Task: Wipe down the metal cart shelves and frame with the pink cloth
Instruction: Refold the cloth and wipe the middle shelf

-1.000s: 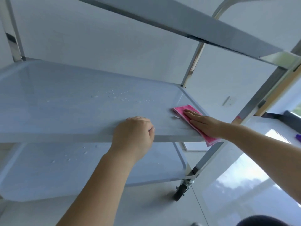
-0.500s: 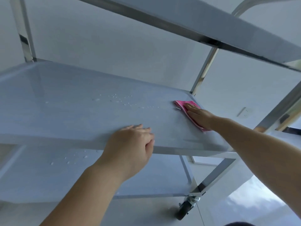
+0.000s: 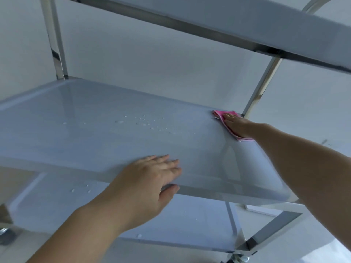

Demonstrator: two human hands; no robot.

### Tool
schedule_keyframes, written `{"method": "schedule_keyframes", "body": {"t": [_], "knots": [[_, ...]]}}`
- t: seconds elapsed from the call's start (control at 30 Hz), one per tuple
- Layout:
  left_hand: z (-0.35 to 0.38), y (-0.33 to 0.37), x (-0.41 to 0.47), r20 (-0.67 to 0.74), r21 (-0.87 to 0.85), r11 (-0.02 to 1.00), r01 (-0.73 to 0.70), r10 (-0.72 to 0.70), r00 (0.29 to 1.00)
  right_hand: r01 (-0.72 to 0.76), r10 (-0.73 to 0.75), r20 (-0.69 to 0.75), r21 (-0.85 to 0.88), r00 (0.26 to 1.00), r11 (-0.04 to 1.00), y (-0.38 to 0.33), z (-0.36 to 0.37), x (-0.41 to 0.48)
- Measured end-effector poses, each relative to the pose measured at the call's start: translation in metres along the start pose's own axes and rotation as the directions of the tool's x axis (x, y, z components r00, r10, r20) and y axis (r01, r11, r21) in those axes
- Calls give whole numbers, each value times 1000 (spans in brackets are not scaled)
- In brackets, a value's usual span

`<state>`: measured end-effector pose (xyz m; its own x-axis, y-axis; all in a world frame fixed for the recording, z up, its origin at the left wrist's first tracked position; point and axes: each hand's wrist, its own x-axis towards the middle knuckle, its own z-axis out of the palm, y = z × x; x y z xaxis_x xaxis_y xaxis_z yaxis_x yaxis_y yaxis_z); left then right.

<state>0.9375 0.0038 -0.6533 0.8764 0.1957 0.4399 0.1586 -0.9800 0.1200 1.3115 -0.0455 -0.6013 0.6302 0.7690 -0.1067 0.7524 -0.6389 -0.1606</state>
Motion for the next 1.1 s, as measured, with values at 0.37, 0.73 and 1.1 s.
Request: {"method": "schedule_keyframes", "body": {"t": [0.37, 0.73, 1.1], "knots": [[-1, -27, -18, -69, 92, 996, -1, 7, 998, -33, 30, -42, -90, 999, 995, 1, -2, 37], [1, -32, -20, -81, 70, 997, -10, 16, 997, 66, -68, -11, -105, 998, 992, -19, 16, 11], [-6, -29, -19, -66, 67, 997, -23, 28, 997, 200, -195, 47, -190, 980, 961, -51, 32, -73]]}}
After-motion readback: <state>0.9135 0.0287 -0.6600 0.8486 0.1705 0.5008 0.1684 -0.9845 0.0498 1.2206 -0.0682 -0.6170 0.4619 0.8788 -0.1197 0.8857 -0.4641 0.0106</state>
